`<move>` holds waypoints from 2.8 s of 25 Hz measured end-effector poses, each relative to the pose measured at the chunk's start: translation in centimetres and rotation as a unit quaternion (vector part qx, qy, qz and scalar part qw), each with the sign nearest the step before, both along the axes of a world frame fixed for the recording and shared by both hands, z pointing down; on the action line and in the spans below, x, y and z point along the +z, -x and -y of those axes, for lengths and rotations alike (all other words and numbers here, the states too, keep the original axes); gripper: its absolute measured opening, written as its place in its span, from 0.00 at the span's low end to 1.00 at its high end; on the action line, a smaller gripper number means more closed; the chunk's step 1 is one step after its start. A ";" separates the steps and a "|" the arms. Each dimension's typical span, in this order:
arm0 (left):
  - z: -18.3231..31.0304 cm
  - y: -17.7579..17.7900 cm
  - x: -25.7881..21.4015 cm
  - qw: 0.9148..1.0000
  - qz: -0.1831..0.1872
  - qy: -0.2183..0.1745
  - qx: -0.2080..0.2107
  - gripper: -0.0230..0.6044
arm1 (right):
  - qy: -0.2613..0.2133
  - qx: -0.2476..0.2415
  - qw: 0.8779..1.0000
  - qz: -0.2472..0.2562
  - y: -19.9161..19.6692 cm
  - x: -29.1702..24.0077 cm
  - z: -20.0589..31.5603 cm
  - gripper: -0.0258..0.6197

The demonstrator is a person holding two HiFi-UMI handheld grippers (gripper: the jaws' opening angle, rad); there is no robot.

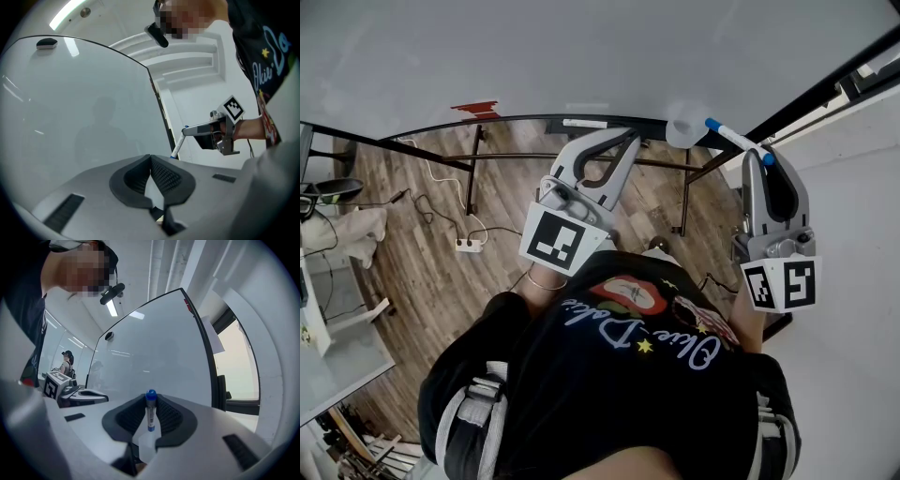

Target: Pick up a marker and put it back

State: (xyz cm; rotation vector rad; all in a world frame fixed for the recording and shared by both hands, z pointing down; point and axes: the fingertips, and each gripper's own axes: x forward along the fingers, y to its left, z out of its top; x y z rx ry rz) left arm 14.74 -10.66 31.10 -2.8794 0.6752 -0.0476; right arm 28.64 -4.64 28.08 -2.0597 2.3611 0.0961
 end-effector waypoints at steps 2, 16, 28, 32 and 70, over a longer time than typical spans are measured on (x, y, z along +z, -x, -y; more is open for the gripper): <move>0.0 0.0 0.1 1.000 0.002 -0.001 0.001 0.04 | 0.001 0.000 1.000 0.001 0.0 0.1 0.1 0.15; 0.5 0.1 -0.1 1.000 0.004 -0.003 -0.005 0.04 | 0.003 -0.006 1.000 0.003 -0.1 0.1 0.8 0.15; 1.6 2.2 -0.3 0.999 0.009 -0.006 -0.038 0.04 | 0.022 -0.031 0.999 0.000 0.5 1.7 3.4 0.15; 2.0 2.9 -0.2 0.998 0.014 -0.005 -0.054 0.04 | 0.033 -0.036 0.999 -0.001 0.4 2.8 4.5 0.15; 1.1 5.2 -0.4 0.993 0.036 -0.014 -0.108 0.04 | 0.132 -0.071 0.989 -0.008 1.5 12.9 9.2 0.15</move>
